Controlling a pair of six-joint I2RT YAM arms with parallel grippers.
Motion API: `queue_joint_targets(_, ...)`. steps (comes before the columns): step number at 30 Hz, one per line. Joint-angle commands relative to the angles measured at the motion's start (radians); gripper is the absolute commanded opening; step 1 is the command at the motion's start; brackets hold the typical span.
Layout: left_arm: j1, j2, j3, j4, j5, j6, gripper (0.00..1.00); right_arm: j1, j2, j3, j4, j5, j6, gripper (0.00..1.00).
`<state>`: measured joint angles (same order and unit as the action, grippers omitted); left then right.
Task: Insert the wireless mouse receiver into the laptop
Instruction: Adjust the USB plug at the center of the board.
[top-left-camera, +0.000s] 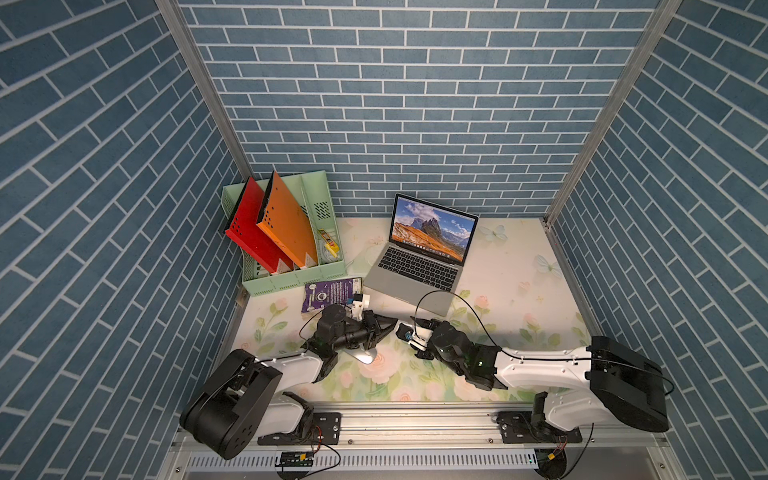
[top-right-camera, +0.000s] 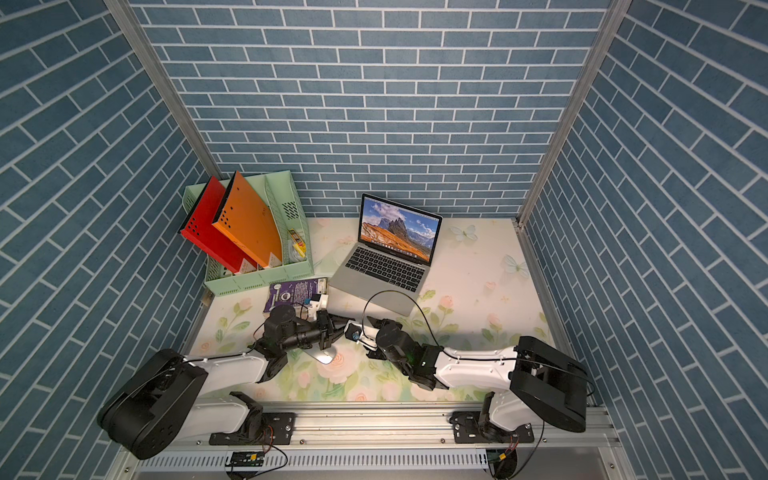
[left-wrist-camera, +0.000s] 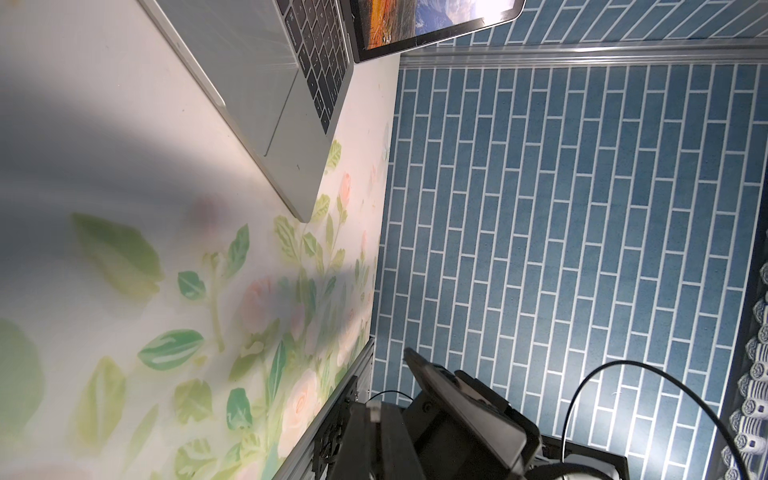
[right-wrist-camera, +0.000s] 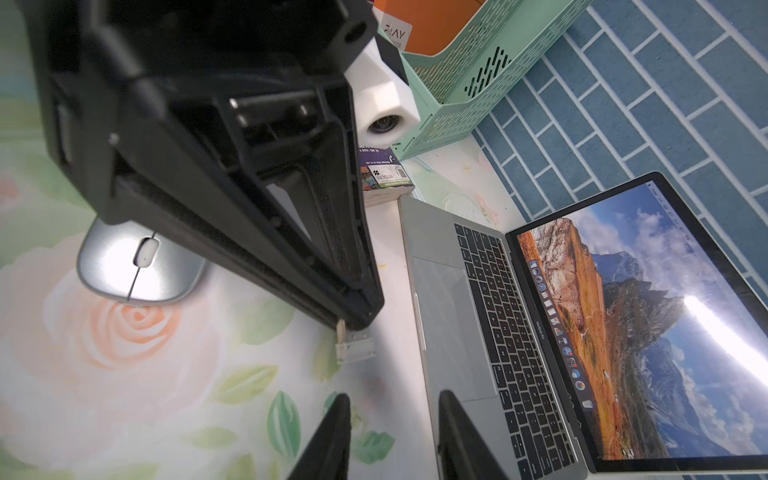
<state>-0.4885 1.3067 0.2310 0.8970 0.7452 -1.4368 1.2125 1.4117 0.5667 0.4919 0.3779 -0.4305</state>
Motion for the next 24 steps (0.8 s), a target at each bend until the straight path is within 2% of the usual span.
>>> queue_joint_targets(1, -0.003, -0.011, -0.007, 0.029, 0.015, -0.018, 0.0, 0.014, 0.021, 0.033, 0.03, 0.013, -0.045, 0.35)
queue_joint_targets(6, -0.004, -0.009, -0.007, 0.027, 0.022, -0.02, 0.0, 0.028, 0.04, 0.047, 0.043, 0.013, -0.063, 0.34)
queue_joint_targets(14, -0.004, -0.013, -0.008, 0.029, 0.046, -0.024, 0.0, 0.039, 0.089, 0.092, 0.025, 0.013, -0.095, 0.21)
queue_joint_targets(16, -0.003, -0.022, -0.014, 0.031, 0.045, -0.029, 0.0, 0.042, 0.105, 0.102, 0.018, 0.025, -0.102, 0.17)
queue_joint_targets(24, -0.004, -0.043, -0.015, 0.024, 0.049, -0.041, 0.0, 0.051, 0.131, 0.094, 0.039, 0.104, -0.162, 0.13)
